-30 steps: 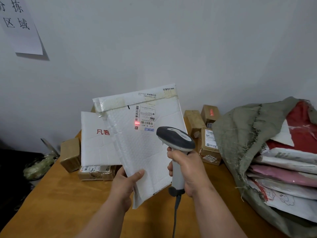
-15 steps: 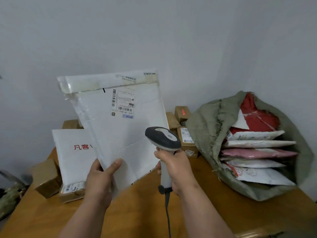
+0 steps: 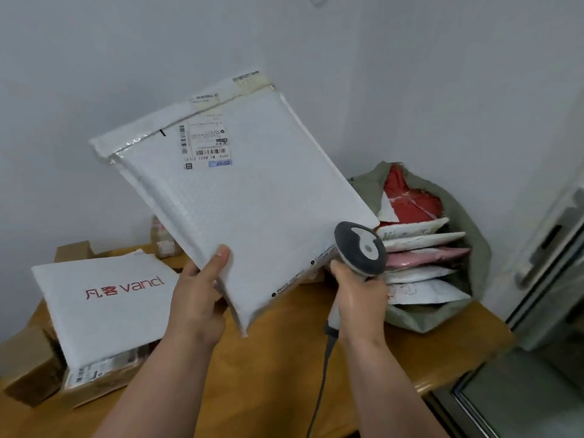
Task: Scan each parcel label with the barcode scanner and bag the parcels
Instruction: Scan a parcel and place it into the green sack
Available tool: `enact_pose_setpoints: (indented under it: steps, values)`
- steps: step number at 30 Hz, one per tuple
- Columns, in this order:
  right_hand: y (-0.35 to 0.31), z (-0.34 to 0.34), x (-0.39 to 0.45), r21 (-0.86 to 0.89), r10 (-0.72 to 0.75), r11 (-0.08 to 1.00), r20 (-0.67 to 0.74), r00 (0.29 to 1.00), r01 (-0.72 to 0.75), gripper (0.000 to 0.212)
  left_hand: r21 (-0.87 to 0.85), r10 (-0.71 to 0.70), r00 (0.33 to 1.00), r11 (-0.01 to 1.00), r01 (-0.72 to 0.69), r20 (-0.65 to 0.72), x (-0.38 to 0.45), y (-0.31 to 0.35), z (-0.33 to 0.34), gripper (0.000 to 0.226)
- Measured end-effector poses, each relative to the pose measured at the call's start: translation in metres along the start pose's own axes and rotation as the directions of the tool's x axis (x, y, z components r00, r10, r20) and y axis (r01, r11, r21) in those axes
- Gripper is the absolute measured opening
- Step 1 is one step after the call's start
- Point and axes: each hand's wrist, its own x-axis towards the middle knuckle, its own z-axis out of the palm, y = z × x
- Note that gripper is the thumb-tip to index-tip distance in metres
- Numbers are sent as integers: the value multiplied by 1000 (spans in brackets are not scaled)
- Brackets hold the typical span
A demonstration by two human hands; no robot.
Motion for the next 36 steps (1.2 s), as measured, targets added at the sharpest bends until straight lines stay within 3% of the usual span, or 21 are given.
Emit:
enact_pose_setpoints:
  steps: [3, 7, 13, 18, 21, 23, 25, 27, 31, 33, 36]
  values:
    - [-10, -26, 17, 71, 13, 997, -128, 992, -4, 51, -32, -65, 996, 997, 67, 63, 3, -18, 38, 55]
    - [-20, -61, 44, 262, 62, 965, -174, 983, -14, 75, 13, -179, 972, 984, 179, 152, 7, -58, 99, 46]
    - [-37, -119, 116, 208, -14, 975, -313, 950, 83, 95, 218, -349, 896, 930, 296, 273, 9, -117, 214, 36]
    - [-48, -175, 188, 144, -49, 982, -449, 892, 126, 84, 456, -381, 870, 864, 214, 313, 23, -150, 285, 32]
    - [-64, -200, 225, 17, -160, 981, -502, 850, 195, 90, 580, -182, 961, 814, 28, 208, 48, -166, 305, 38]
    - [-75, -212, 246, -63, -234, 970, -492, 839, 233, 94, 783, 16, 988, 607, -131, 153, 77, -174, 312, 59]
    - [-84, -219, 265, -105, -291, 956, -460, 839, 275, 93, 940, 80, 991, 317, -128, 108, 103, -179, 315, 79]
    - [-94, -224, 282, -144, -327, 945, -442, 836, 293, 94, 986, 65, 994, 142, -91, 83, 123, -182, 317, 93]
    - [-109, -226, 316, -262, -391, 915, -376, 840, 308, 80, 991, -60, 994, -83, -100, 96, 160, -193, 313, 107]
    - [-113, -222, 329, -319, -395, 903, -350, 849, 288, 74, 982, -134, 987, -159, -104, 83, 178, -193, 313, 95]
    - [-116, -214, 344, -353, -361, 904, -334, 871, 240, 69, 966, -208, 970, -200, -165, 122, 200, -194, 312, 45]
